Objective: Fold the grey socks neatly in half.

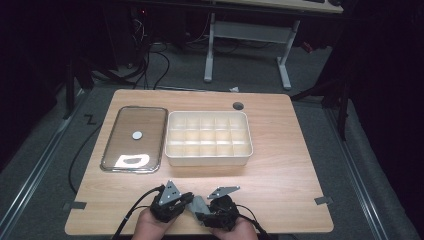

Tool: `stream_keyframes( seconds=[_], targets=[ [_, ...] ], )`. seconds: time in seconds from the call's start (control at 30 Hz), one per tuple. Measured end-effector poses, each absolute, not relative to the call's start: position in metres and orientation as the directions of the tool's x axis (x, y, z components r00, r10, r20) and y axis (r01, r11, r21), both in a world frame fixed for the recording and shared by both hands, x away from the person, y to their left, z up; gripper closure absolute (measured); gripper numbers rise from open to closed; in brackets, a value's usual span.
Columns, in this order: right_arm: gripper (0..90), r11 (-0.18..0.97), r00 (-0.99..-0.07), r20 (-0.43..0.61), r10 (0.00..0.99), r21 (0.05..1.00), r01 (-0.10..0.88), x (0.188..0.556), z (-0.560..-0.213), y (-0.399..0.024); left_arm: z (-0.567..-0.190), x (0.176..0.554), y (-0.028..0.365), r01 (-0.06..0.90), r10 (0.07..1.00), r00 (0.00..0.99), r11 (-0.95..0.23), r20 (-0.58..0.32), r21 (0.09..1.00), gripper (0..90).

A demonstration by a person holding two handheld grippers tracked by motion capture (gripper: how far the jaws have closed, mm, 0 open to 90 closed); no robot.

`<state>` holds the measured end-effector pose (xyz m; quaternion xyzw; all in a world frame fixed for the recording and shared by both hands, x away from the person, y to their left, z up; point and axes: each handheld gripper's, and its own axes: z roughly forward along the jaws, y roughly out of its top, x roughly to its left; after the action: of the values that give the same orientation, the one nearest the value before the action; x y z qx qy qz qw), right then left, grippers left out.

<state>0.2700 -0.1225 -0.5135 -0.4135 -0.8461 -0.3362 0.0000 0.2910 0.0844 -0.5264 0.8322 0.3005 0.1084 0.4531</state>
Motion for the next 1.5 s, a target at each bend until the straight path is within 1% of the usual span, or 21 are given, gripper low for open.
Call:
stream_keyframes(
  seconds=[0.13,0.23,0.37,0.53,0.57,0.73,0.9,1.07,1.27,1.37,1.5],
  targets=[
    [64.3,0.463,-0.671,0.264,0.693,0.550,0.695,0.272,-0.511,-0.118,-0.525,0.293,0.098,0.419,0.617,0.776,-0.347,-0.132,0.839,81.8],
    [65.6,0.502,-0.692,0.241,0.680,0.535,0.679,0.274,-0.509,-0.112,-0.522,0.297,0.109,0.414,0.630,0.767,-0.334,-0.127,0.847,80.8],
    [67.7,0.541,-0.713,0.221,0.666,0.514,0.665,0.276,-0.506,-0.105,-0.523,0.305,0.129,0.436,0.667,0.733,-0.306,-0.137,0.846,81.1],
    [71.4,0.562,-0.733,0.180,0.656,0.532,0.634,0.275,-0.503,-0.101,-0.520,0.314,0.151,0.457,0.723,0.678,-0.274,-0.133,0.846,77.2],
    [71.7,0.566,-0.734,0.148,0.663,0.543,0.621,0.275,-0.501,-0.102,-0.519,0.314,0.154,0.458,0.731,0.671,-0.275,-0.126,0.845,75.1],
    [71.8,0.526,-0.693,0.104,0.714,0.573,0.628,0.283,-0.494,-0.116,-0.517,0.314,0.167,0.445,0.771,0.631,-0.262,-0.092,0.856,70.7],
    [71.8,0.472,-0.623,0.076,0.779,0.584,0.661,0.293,-0.490,-0.140,-0.521,0.317,0.169,0.460,0.781,0.617,-0.263,-0.093,0.848,67.0],
    [71.7,0.442,-0.586,0.045,0.809,0.611,0.657,0.298,-0.487,-0.163,-0.524,0.319,0.170,0.473,0.788,0.609,-0.264,-0.096,0.841,63.0],
    [71.6,0.410,-0.528,0.015,0.849,0.611,0.678,0.301,-0.483,-0.190,-0.524,0.318,0.170,0.472,0.792,0.604,-0.263,-0.091,0.841,62.1],
    [71.5,0.407,-0.509,-0.002,0.860,0.605,0.684,0.304,-0.479,-0.204,-0.524,0.319,0.170,0.473,0.794,0.602,-0.267,-0.087,0.840,57.7],
    [71.3,0.416,-0.493,-0.029,0.870,0.579,0.701,0.307,-0.474,-0.217,-0.525,0.320,0.171,0.482,0.801,0.593,-0.275,-0.079,0.832,54.7]
  ],
)
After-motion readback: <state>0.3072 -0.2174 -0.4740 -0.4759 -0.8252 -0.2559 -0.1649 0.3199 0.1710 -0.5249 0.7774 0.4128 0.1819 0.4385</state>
